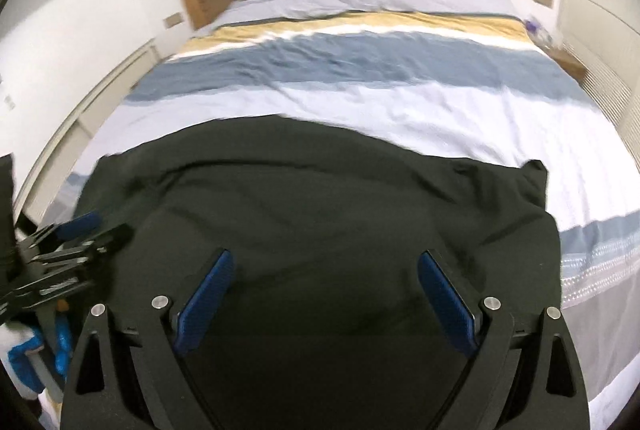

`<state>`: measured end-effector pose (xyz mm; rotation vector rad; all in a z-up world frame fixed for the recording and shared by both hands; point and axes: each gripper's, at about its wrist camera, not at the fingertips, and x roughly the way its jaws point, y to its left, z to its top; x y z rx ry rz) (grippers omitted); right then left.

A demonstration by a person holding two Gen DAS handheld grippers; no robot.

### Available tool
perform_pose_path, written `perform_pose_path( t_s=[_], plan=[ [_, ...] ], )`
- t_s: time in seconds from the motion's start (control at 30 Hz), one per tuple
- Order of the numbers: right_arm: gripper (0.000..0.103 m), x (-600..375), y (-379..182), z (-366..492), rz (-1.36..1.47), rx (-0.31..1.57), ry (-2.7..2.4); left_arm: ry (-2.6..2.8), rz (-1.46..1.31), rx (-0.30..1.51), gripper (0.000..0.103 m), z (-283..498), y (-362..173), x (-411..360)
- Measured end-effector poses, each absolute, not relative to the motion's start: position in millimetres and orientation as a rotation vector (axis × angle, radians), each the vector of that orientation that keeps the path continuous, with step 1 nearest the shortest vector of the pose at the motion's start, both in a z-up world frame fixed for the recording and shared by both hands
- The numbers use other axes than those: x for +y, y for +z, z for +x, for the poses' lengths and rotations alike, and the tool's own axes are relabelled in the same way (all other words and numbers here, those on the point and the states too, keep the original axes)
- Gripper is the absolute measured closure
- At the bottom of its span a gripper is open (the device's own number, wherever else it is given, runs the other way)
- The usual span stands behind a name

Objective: Fold large clothes
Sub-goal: 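Open both tools and smooth the laid coat flat on the bed, then grasp the black coat with both tools and lift it off the bed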

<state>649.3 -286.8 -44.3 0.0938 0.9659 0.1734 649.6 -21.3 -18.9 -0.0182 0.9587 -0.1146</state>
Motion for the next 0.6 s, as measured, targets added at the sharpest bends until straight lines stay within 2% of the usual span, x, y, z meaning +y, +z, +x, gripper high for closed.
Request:
perform_pose_path(
  t_s=[0.27,0.6],
  plan=[
    [0.010,-270,-73,635,0.056,1.039,0.201,-0.101,-0.001,0.972,0.020,631,-30,-17],
    [0.002,-288,-83,626,0.060,1.080,0.179,-0.097,0.009,0.945,0.020,616,-31,-15]
  ],
)
